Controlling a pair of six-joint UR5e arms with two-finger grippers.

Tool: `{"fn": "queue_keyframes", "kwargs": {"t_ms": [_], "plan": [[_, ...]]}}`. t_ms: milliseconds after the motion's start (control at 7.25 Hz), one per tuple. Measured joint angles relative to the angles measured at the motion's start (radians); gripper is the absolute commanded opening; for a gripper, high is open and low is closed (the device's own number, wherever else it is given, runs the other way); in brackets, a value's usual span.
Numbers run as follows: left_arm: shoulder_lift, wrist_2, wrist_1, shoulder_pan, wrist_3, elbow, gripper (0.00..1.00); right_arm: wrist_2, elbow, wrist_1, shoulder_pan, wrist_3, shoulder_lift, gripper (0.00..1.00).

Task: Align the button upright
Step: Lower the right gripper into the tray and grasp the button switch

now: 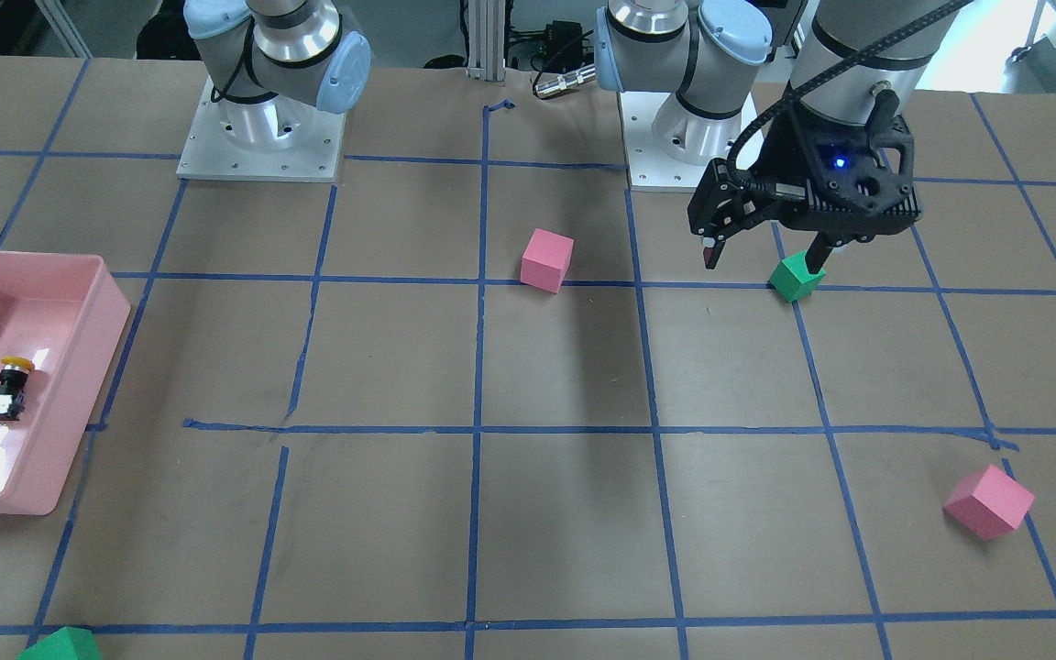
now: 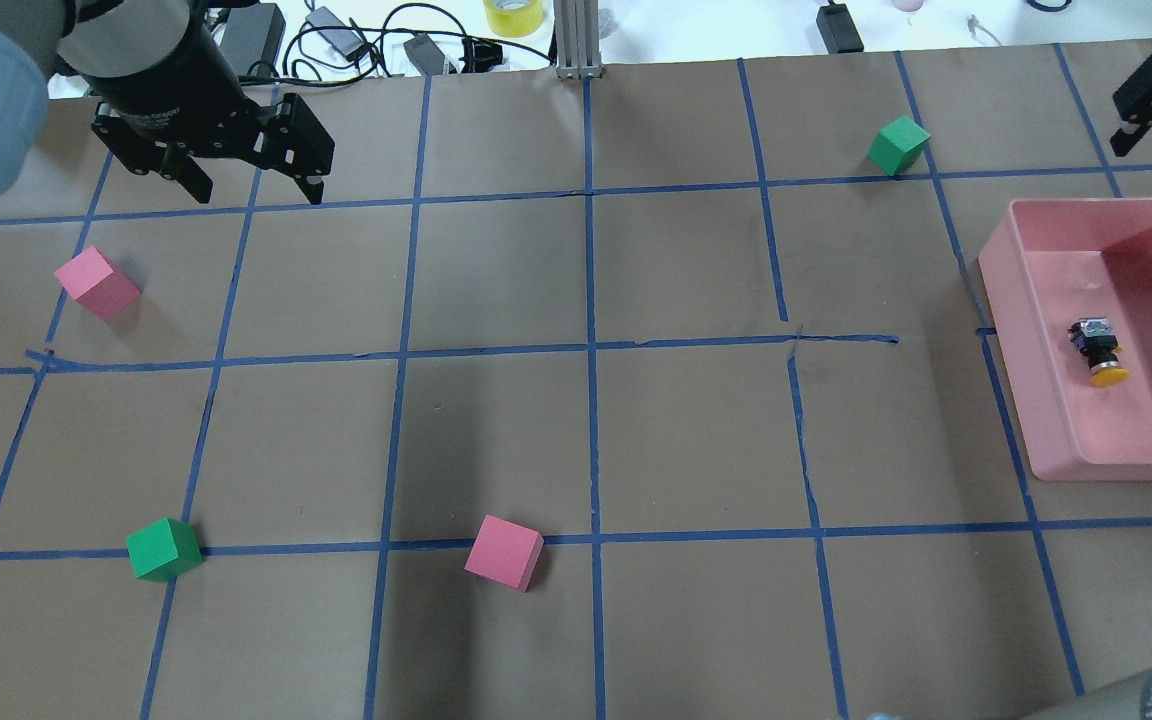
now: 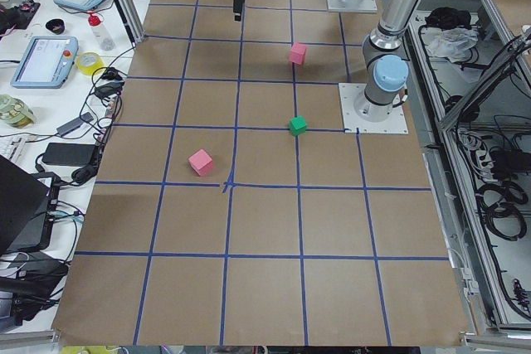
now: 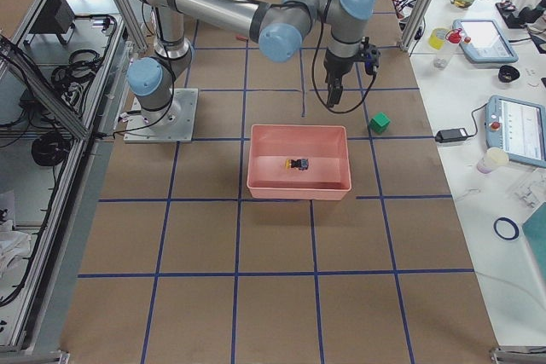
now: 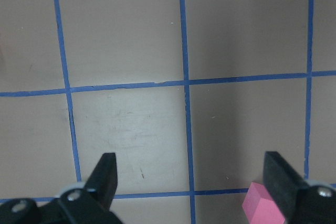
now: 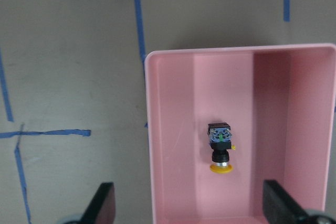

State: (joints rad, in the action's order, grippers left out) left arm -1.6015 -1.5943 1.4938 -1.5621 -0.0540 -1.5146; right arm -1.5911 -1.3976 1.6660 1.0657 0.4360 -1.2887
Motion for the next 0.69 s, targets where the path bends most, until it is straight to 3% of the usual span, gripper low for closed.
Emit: {"fn": "queue_keyframes", "kwargs": {"t_ms": [414, 690], "plan": [[0.000, -0.003, -0.010, -0.001, -0.002, -0.004, 1.00, -0.021, -0.298, 0.384, -0.067, 0.094, 0.012, 0.99], [0.000, -0.005, -0.011, -0.001, -0.002, -0.004, 1.00, -0.009, -0.405, 0.458, -0.100, 0.103, 0.012, 0.99]]}}
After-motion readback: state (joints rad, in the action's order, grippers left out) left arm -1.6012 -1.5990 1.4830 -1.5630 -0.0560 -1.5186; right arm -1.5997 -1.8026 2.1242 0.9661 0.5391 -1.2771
